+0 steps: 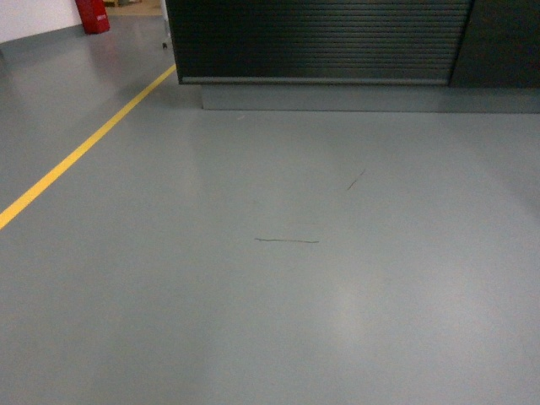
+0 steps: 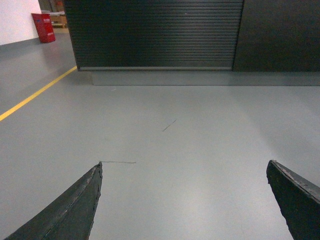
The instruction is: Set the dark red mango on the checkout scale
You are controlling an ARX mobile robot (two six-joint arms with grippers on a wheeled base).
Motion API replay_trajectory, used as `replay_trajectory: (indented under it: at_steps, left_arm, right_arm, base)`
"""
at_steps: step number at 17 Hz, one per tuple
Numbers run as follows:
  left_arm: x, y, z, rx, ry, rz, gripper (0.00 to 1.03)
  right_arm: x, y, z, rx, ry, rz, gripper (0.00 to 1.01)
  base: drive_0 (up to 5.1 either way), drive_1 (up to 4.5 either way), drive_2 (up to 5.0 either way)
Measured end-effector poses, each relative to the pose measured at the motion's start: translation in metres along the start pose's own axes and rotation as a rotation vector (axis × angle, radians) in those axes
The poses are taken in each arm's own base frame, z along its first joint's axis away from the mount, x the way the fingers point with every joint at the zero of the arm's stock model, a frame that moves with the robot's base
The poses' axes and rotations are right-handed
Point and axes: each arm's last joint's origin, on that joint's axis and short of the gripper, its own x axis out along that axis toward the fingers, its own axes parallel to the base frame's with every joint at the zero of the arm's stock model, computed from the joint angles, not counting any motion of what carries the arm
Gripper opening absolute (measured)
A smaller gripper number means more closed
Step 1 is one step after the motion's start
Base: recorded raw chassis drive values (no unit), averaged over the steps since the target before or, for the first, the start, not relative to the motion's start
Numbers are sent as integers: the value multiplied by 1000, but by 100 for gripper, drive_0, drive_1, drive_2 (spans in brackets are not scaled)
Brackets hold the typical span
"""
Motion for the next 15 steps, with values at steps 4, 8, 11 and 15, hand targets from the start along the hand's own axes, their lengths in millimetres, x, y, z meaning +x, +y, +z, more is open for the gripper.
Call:
replay_trajectory:
  at_steps: [4,8,11,15]
  left_arm:
    - [0,0,0,0,0,0,98]
    - [0,0,0,0,0,0,98]
    - [0,0,0,0,0,0,98]
    - [0,0,0,0,0,0,98]
  right_arm:
    - [0,0,0,0,0,0,98]
    - [0,0,0,0,0,0,98]
    - [0,0,0,0,0,0,98]
    - [0,0,0,0,0,0,98]
  base:
    - [0,0,0]
    - [0,0,0]
    - [0,0,0]
    - [0,0,0]
